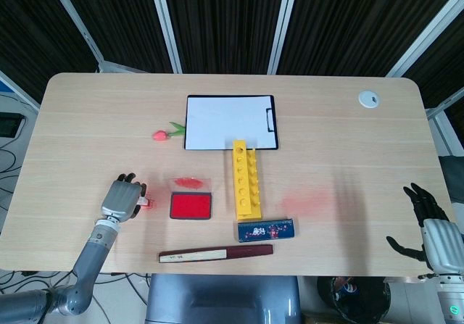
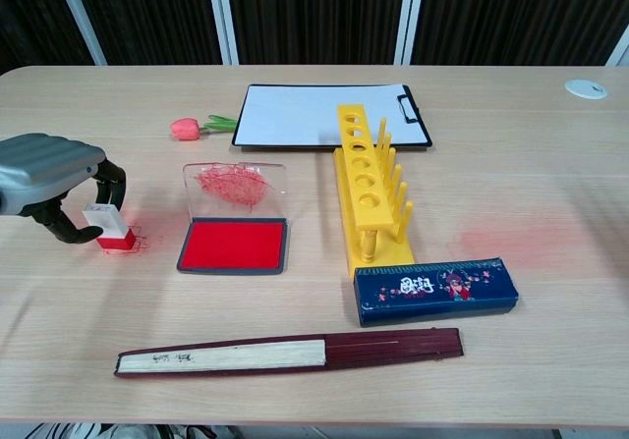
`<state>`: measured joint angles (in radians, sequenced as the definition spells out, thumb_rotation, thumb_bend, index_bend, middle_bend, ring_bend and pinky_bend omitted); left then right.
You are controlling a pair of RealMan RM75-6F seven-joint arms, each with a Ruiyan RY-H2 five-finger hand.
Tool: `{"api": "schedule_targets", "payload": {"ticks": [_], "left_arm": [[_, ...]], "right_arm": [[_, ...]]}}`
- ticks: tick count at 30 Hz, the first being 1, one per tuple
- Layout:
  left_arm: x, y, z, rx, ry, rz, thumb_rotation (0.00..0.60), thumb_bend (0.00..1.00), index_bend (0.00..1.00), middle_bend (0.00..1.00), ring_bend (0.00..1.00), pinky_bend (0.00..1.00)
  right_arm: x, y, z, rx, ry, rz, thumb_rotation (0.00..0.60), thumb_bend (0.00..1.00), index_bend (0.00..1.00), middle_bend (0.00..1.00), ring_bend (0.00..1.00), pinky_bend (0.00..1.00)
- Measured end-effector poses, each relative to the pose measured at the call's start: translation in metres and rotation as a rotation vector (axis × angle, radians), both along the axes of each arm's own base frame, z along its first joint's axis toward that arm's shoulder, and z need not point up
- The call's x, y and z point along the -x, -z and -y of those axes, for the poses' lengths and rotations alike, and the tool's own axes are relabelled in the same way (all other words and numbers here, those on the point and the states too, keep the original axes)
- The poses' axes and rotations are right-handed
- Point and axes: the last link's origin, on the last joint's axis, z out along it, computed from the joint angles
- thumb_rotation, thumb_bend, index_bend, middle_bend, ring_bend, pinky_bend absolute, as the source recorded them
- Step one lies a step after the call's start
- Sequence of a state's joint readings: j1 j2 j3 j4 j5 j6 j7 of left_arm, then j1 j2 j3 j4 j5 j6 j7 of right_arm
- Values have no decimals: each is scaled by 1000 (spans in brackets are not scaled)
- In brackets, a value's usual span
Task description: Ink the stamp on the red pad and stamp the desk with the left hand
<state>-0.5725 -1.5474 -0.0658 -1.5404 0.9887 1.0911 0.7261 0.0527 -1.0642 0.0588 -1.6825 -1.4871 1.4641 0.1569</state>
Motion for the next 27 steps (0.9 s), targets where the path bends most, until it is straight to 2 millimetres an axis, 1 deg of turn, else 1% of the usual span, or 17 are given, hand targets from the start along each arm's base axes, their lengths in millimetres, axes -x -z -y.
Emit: {"api": "schedule_targets", "payload": {"ticks": [27], "left_arm": [[-1, -2, 0, -5, 2, -6, 600, 305, 473, 466, 167, 225]], "right_arm": [[-1, 0, -1, 0, -1, 7, 600, 260, 58, 0, 0, 192]]}}
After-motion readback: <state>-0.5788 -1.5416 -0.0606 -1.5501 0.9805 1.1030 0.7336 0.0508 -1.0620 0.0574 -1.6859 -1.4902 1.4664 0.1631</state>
